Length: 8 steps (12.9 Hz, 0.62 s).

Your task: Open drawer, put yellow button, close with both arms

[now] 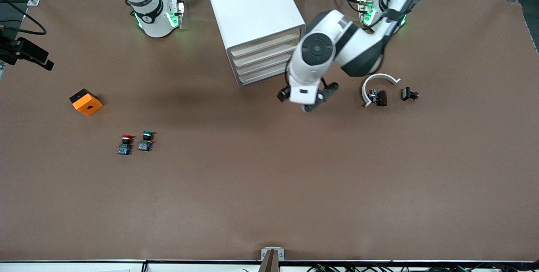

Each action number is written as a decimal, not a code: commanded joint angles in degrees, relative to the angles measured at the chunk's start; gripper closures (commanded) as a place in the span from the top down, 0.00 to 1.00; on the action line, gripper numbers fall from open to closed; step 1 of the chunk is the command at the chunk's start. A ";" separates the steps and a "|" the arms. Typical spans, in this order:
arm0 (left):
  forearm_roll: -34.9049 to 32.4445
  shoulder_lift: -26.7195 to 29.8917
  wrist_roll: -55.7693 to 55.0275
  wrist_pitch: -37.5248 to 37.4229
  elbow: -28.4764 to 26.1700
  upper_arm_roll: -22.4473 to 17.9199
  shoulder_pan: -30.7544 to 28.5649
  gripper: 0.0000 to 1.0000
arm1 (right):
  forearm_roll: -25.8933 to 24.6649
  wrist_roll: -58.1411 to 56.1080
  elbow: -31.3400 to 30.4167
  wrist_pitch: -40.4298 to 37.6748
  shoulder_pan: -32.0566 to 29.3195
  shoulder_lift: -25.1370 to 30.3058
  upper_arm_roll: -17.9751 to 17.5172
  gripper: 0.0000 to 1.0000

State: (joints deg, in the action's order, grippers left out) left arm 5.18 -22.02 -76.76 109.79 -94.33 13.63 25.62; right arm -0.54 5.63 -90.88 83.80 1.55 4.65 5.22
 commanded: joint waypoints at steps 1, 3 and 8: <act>-2.54 1.27 3.71 -2.82 2.65 0.43 -6.60 1.00 | -0.16 -0.36 1.15 -1.87 0.82 -0.60 -0.13 1.00; -5.70 3.29 4.96 -2.91 3.10 0.43 -11.27 1.00 | -0.25 0.08 1.67 -1.79 0.91 -0.60 -0.13 1.00; -7.29 9.35 12.40 -4.40 4.50 0.52 -23.66 1.00 | -1.04 0.25 2.11 -1.01 0.29 -0.69 0.31 1.00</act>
State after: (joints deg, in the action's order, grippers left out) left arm -1.12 -15.50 -67.57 107.56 -89.85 13.46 5.25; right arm -0.57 5.70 -90.27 83.11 1.93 4.52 5.71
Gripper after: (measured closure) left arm 0.000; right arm 0.000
